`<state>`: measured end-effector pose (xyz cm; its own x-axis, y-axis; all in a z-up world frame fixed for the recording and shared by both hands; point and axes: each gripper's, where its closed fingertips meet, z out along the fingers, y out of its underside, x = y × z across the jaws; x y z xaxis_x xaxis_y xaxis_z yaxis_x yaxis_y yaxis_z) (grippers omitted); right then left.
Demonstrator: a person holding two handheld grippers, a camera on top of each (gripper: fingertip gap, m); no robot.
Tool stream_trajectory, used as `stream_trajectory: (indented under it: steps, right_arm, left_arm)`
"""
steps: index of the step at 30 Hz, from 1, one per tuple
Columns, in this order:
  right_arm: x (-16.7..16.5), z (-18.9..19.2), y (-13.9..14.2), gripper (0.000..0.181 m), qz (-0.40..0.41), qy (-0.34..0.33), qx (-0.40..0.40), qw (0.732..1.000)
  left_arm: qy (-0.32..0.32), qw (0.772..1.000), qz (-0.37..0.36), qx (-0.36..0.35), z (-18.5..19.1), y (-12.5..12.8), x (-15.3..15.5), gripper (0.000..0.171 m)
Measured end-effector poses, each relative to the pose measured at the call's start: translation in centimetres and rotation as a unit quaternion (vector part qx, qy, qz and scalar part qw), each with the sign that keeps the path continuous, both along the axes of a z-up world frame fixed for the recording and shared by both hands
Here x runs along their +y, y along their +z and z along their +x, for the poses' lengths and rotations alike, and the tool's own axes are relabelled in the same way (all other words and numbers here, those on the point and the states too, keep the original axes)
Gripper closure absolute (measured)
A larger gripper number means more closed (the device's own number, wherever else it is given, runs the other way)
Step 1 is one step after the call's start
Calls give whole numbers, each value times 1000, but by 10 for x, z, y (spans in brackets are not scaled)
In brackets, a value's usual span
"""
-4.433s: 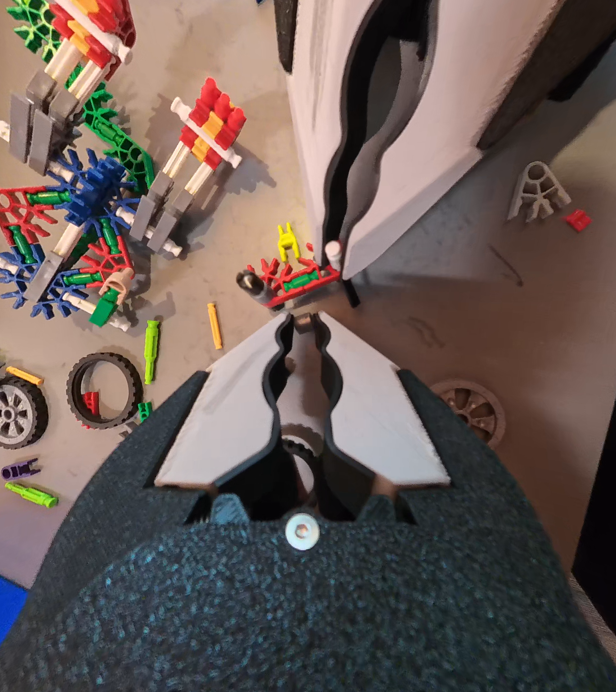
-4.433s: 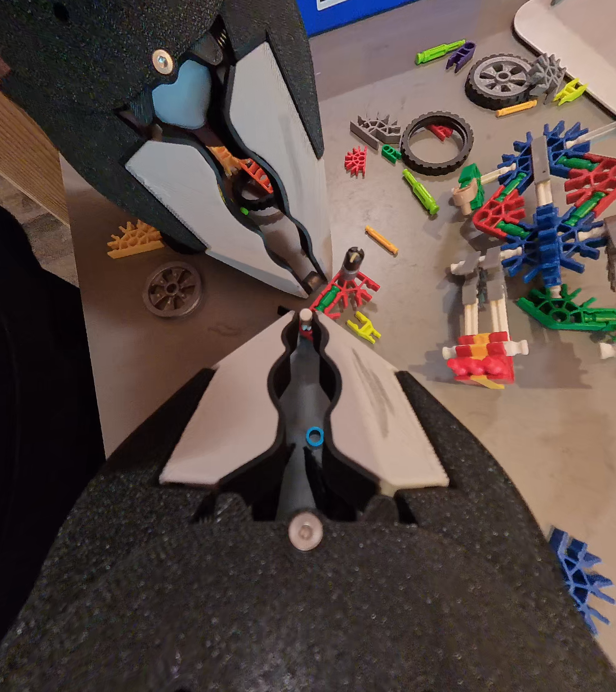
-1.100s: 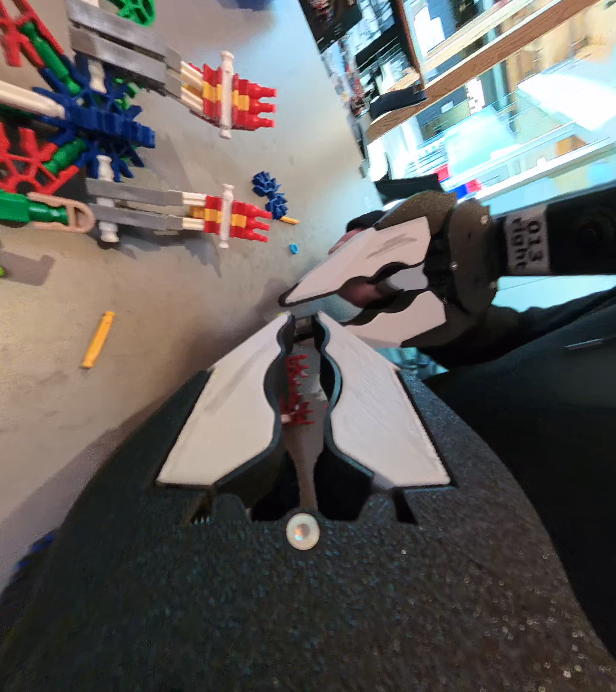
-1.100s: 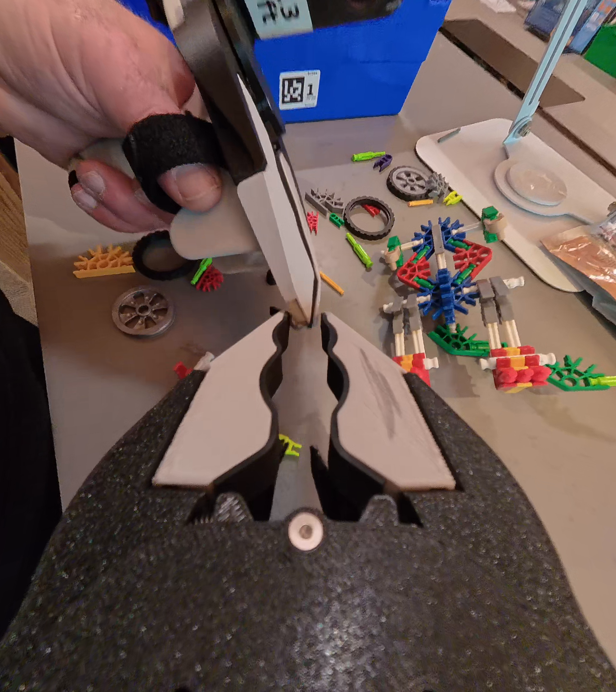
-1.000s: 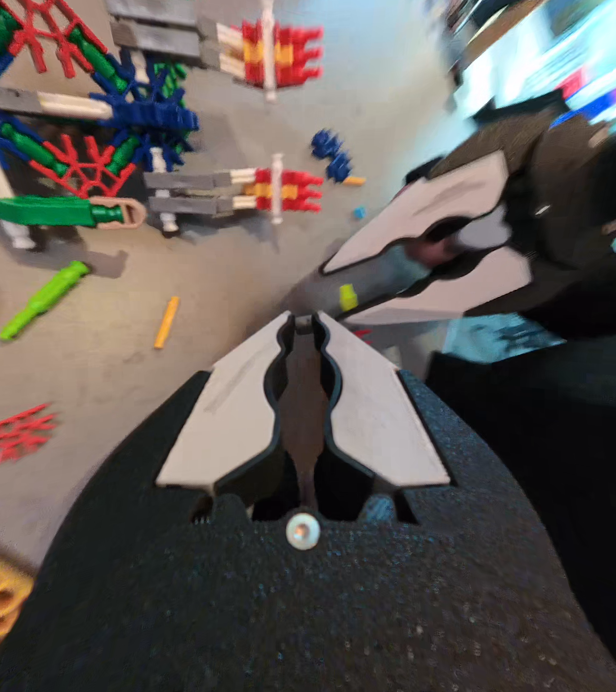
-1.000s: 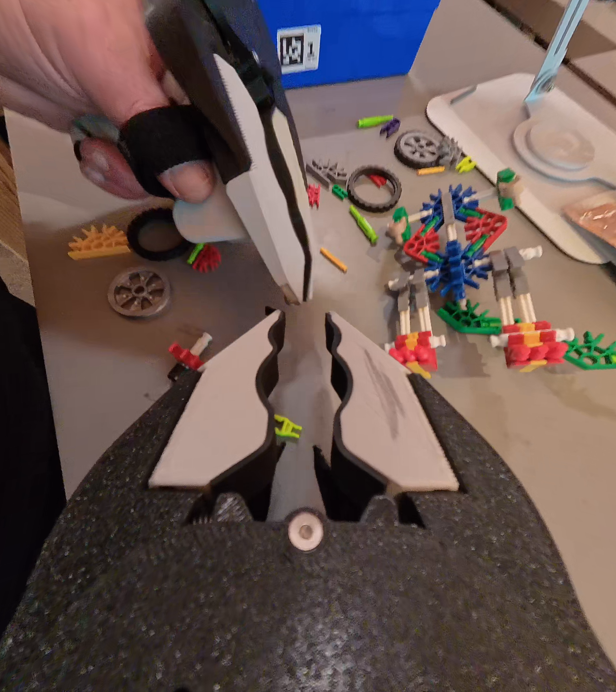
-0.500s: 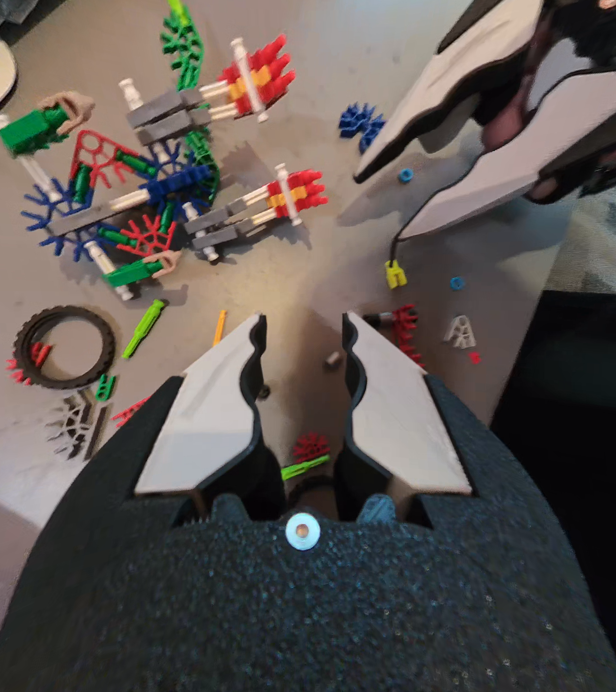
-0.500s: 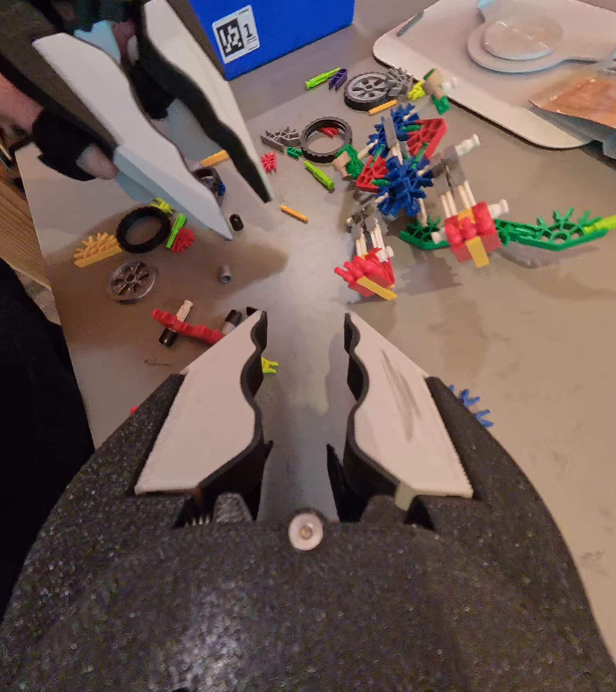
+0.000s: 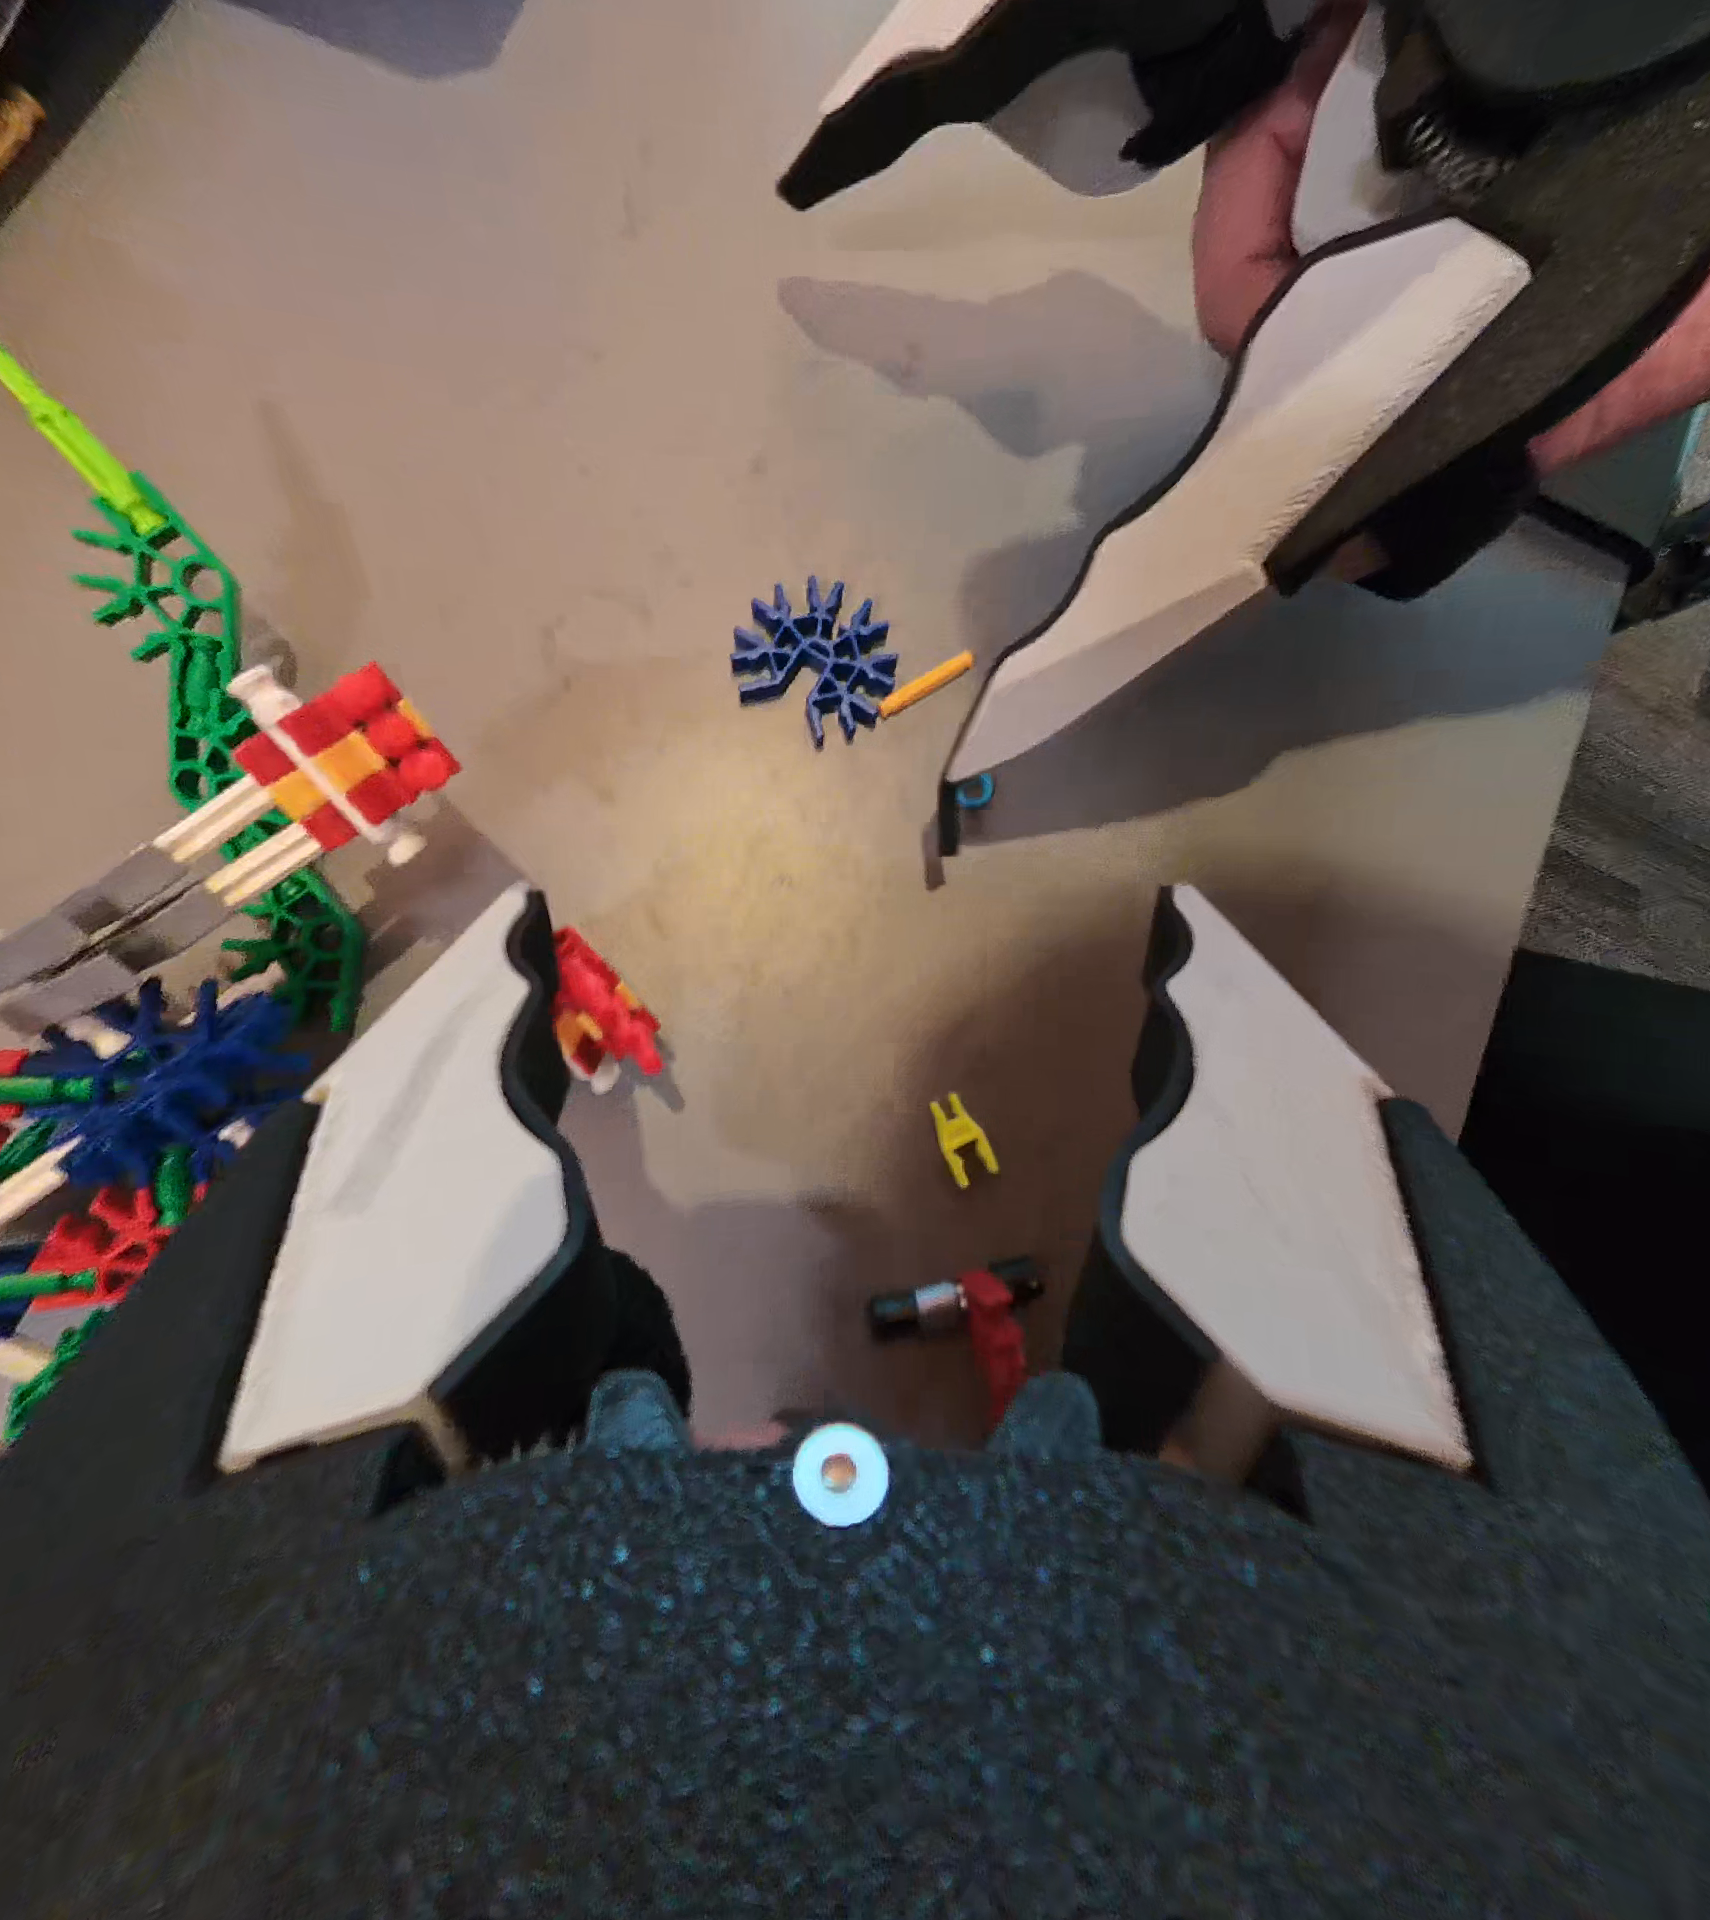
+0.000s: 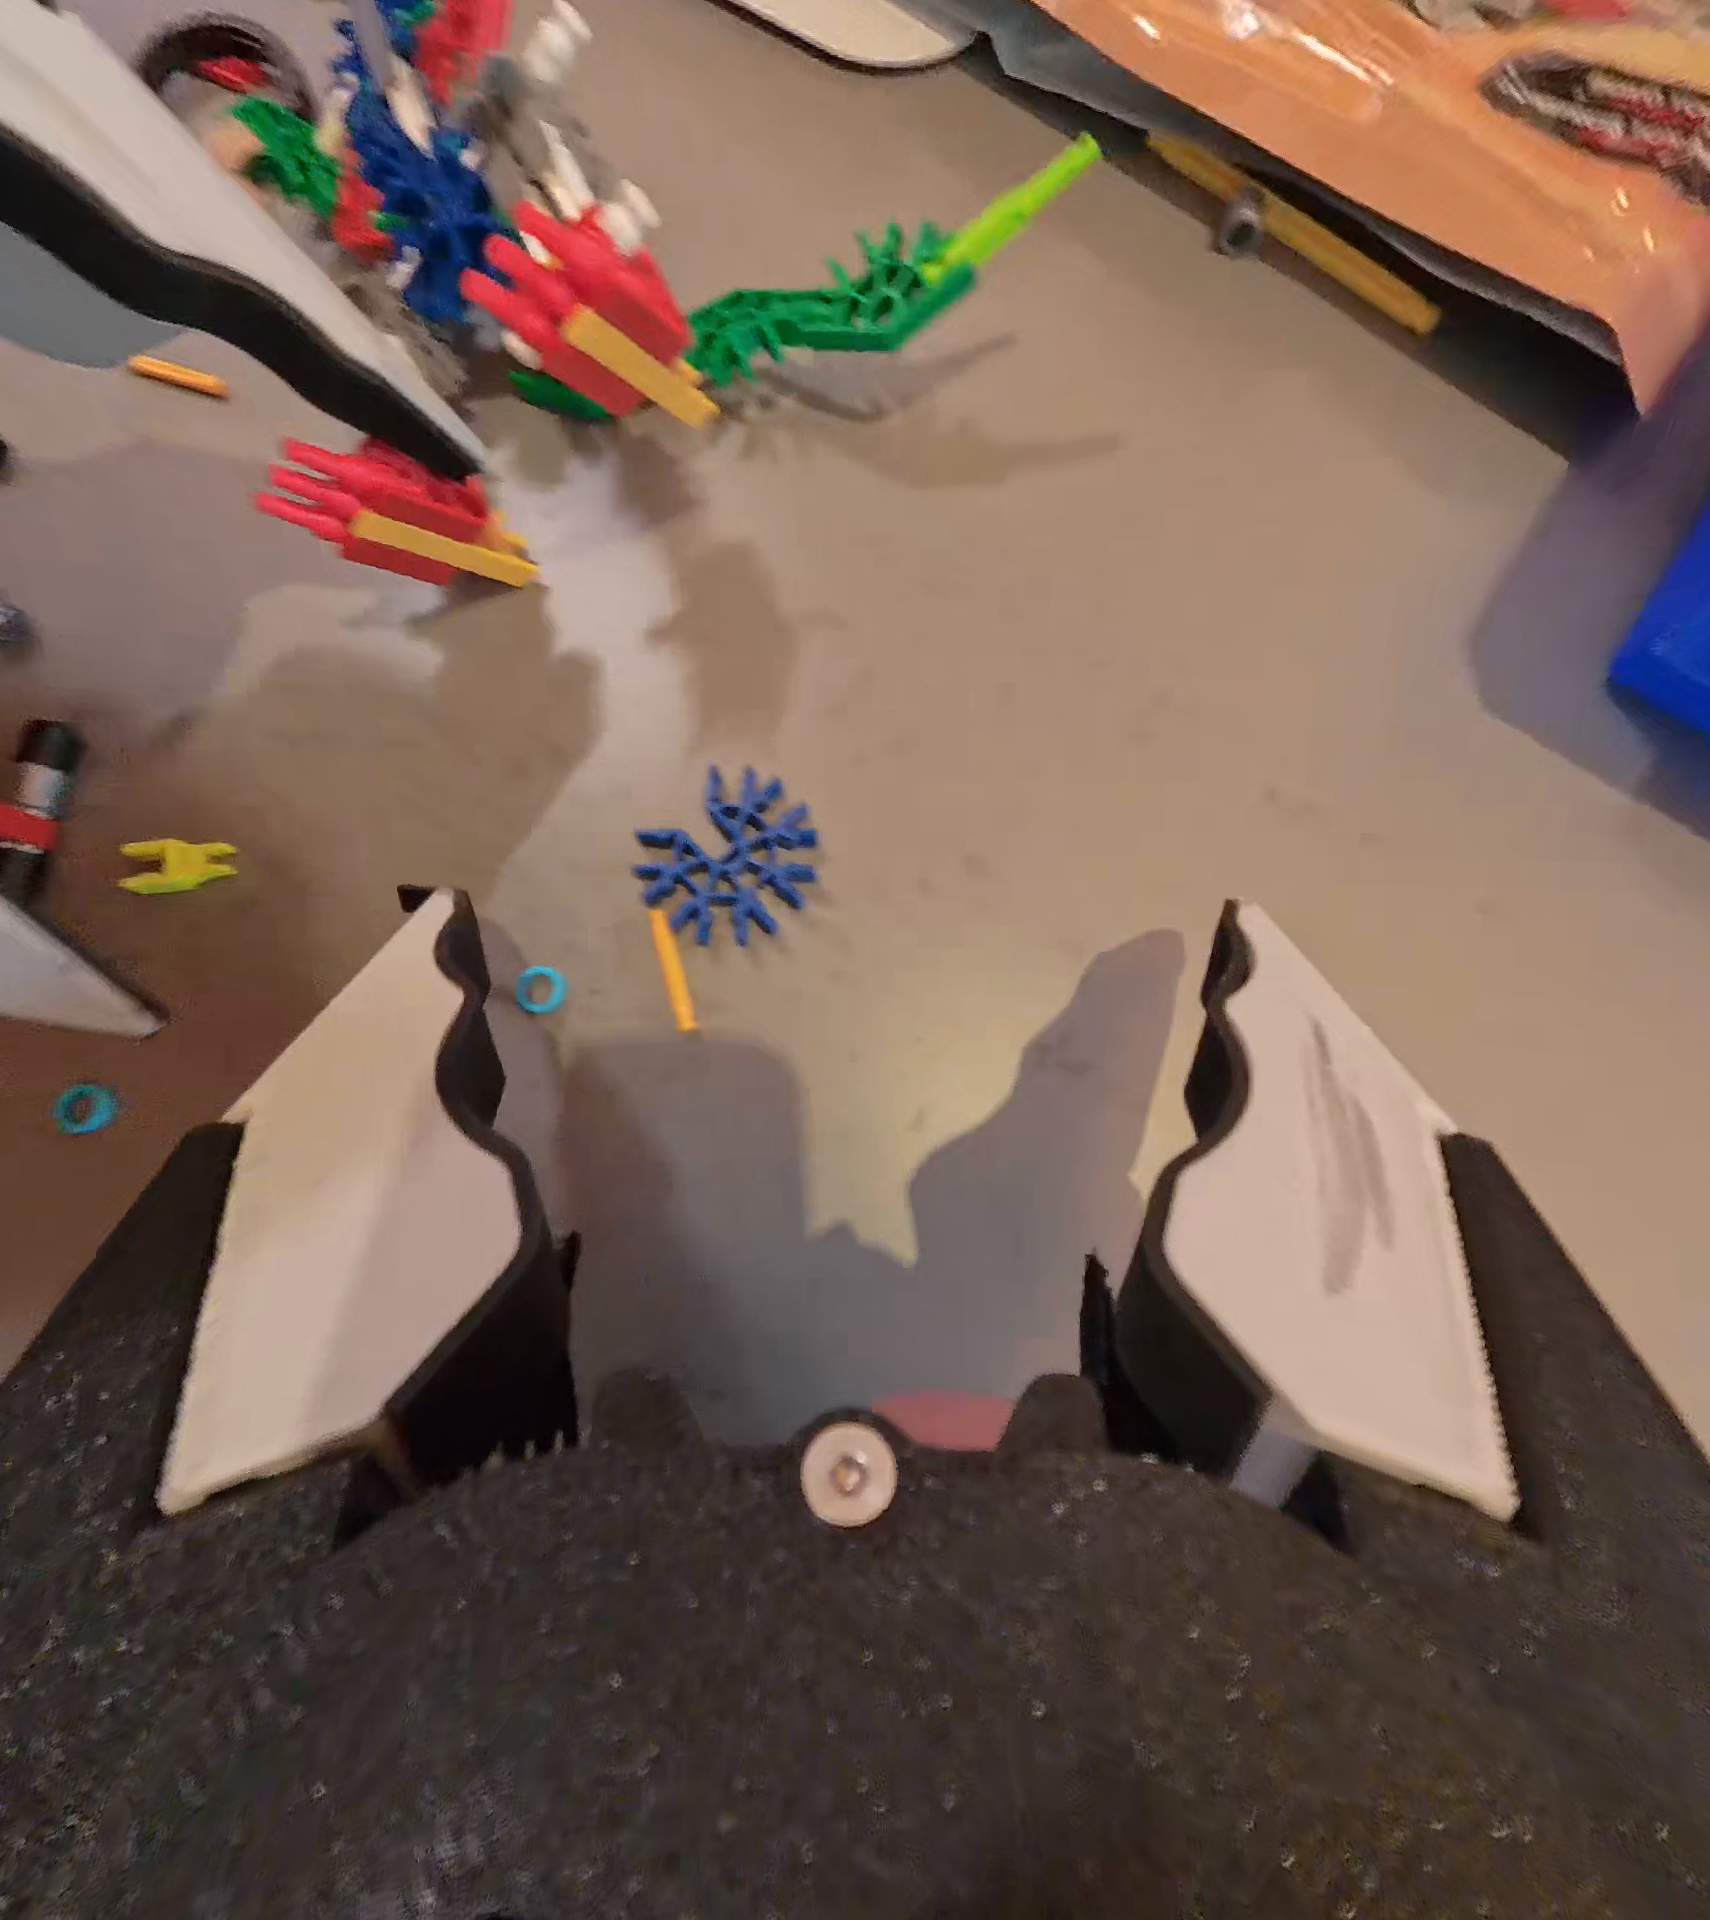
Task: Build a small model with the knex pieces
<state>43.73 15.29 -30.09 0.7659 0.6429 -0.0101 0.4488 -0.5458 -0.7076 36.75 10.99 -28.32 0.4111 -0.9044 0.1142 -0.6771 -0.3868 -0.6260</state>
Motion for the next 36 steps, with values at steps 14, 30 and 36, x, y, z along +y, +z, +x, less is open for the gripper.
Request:
stream_trajectory:
  steps: [14, 30, 36]
  right_arm:
    - [9, 21, -20, 49, -9, -86, -22, 996]
    - [11, 28, -20, 50, -9, -79, -22, 997]
    - [10, 29, -20, 50, -8, -85, -21, 996]
  left_arm:
    - [16, 999, -16, -25, 2, 5, -3, 65]
    - [122, 990, -39, -63, -75, 35, -1, 77]
    - [210, 977, 25, -1, -145, 35, 31, 94]
